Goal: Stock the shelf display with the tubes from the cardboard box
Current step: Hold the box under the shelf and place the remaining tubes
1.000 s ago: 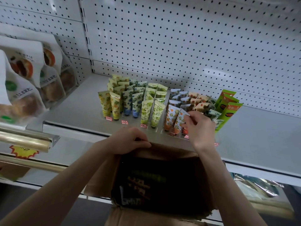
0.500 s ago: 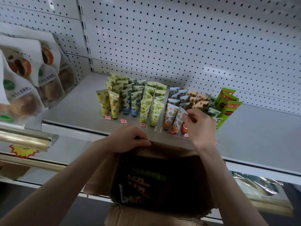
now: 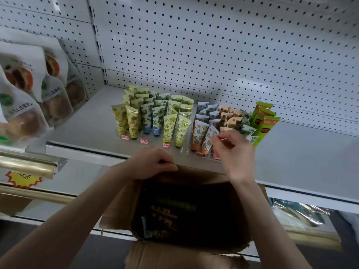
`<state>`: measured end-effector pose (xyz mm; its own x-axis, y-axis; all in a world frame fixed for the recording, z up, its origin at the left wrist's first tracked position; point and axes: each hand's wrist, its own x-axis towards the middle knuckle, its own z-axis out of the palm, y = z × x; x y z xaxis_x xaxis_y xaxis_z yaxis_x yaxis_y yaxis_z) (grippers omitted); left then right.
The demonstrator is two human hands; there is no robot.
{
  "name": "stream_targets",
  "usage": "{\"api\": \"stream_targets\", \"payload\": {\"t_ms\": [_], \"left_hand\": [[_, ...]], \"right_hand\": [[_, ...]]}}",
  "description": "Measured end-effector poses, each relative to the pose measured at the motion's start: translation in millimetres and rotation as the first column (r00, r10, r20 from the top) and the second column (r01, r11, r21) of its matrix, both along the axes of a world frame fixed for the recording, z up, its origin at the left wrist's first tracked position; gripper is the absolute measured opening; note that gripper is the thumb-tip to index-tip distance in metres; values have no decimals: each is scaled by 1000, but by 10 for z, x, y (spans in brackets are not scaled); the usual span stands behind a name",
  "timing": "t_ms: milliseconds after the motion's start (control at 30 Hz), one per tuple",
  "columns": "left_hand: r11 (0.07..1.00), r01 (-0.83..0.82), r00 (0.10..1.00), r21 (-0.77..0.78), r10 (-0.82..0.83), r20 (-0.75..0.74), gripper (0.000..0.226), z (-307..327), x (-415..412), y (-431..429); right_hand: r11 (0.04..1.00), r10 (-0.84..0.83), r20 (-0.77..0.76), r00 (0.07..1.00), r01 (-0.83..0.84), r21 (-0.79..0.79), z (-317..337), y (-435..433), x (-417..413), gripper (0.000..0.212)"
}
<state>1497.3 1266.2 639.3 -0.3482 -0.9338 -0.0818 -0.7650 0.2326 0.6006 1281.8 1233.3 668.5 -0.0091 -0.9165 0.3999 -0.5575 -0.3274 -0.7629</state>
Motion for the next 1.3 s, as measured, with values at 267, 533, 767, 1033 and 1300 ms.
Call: {"api": "stream_targets", "payload": {"t_ms": [267,533,767,1033,1300], "left_hand": [[999,-12,1000,-37,12,0,24,-17,-50,44],[998,0,1000,-64,0,-12,23,51,-154,88],[998,10,1000,-69,-11,-19,24,36,-209,94],[997,6,1000,-76,-4,20,23,12,-261,41],[993,96,993,-75,-91,70,27,78,-621,-50]], "right_hand": [[663,645,-83,760,-503,554,-95,435,-38,6],[697,715,-630,303,-239,676,-595,437,268,29],[744,668,-713,213,-190,641,-806,606,388,38],[702,701,-606,377,-215,679,-429,562,24,35],[672,483,-19,876,-356,650,172,431,-794,36]]}}
